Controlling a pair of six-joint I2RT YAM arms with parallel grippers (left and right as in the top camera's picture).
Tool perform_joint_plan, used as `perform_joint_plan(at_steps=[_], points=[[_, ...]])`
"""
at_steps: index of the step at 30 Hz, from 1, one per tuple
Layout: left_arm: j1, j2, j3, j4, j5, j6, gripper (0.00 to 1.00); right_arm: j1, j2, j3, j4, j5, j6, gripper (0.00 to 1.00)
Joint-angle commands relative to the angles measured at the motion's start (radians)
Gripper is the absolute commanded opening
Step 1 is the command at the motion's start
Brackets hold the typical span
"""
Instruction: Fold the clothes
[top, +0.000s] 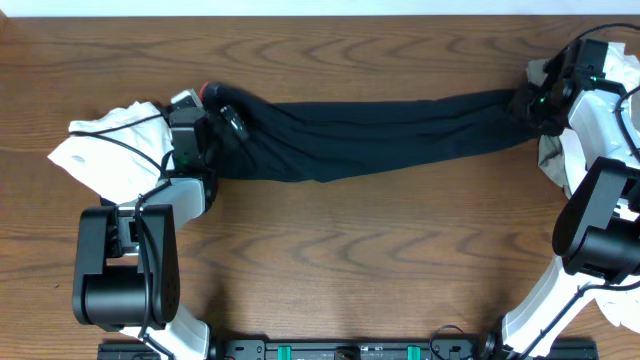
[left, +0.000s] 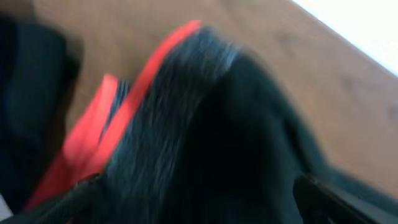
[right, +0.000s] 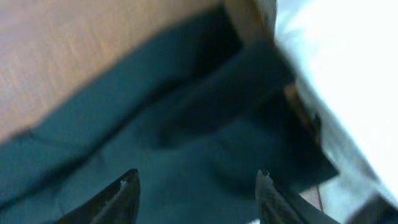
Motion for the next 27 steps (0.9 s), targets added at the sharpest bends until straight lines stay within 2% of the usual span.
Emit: perform_joint_plan(at_steps=[1,4,7,9,10,15,27], points=[[0.006,-0.044,0.012,-0.055,0.033,0.064,0.98,0.005,-0.003,0.043,-0.040,-0.008,-0.067,0.59],[0.006,-0.069,0.012,-0.098,0.033,0.077,0.98,0.006,-0.029,0.064,-0.073,-0.024,-0.084,0.59],[0.005,-0.077,0.012,-0.106,0.035,0.087,0.98,0.008,-0.068,0.079,-0.100,-0.122,-0.164,0.56],[0.005,-0.075,0.012,-0.148,0.036,0.088,0.98,0.010,-0.094,0.083,-0.145,-0.162,-0.219,0.52],[0.005,-0.074,0.012,-0.192,0.036,0.091,0.98,0.011,-0.100,0.083,-0.167,-0.154,-0.220,0.47],[0.003,-0.066,0.008,-0.360,0.036,0.091,0.98,0.013,-0.080,0.072,-0.235,-0.127,-0.246,0.35],[0.003,-0.066,0.008,-0.370,0.036,0.091,0.98,0.038,0.040,0.063,-0.155,-0.096,-0.249,0.36]])
